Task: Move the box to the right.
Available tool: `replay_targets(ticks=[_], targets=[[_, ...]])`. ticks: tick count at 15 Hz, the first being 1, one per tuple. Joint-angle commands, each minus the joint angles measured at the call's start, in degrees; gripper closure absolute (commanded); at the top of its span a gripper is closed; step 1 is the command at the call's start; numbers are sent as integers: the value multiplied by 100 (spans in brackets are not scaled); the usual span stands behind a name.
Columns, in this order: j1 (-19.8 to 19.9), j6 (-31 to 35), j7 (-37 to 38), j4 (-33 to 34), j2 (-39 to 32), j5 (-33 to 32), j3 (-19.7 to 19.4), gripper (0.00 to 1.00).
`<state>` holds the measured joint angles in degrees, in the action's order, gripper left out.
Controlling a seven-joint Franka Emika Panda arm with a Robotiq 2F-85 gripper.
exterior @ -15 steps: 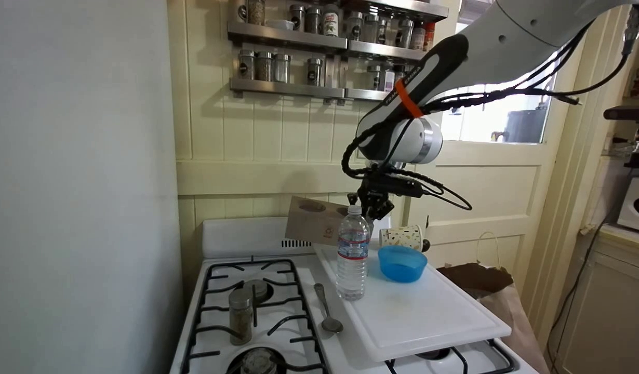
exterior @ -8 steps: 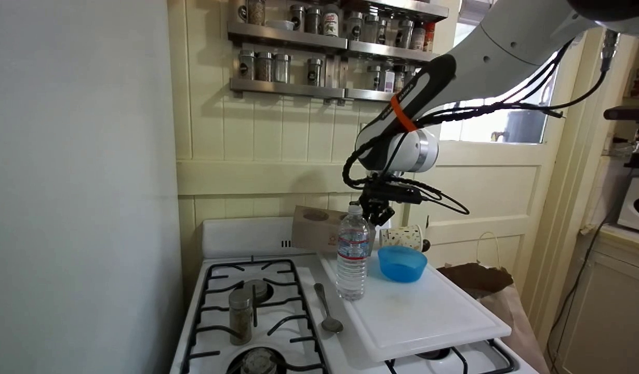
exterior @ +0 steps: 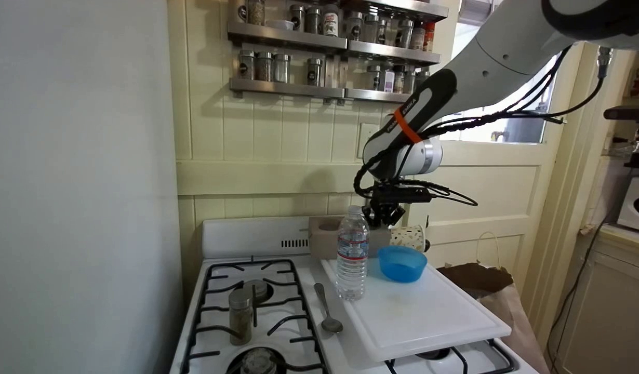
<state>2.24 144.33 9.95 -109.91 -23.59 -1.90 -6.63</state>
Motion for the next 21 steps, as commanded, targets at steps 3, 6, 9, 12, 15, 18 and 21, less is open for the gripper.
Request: replay_targets(ticks=[3,6,9,12,15,18,21], targets=[[-98,-461,37,297,-174,-348,-71,68],[-131,-602,39,385,-202,-376,-36,53],[-145,-598,55,395,-164,-281,10,31],[-139,-522,63,370,-82,-218,50,7],[-123,-526,67,345,-12,-125,92,0],[-157,-514,108,372,0,-113,128,0],[-210,-399,169,368,35,-162,156,1]])
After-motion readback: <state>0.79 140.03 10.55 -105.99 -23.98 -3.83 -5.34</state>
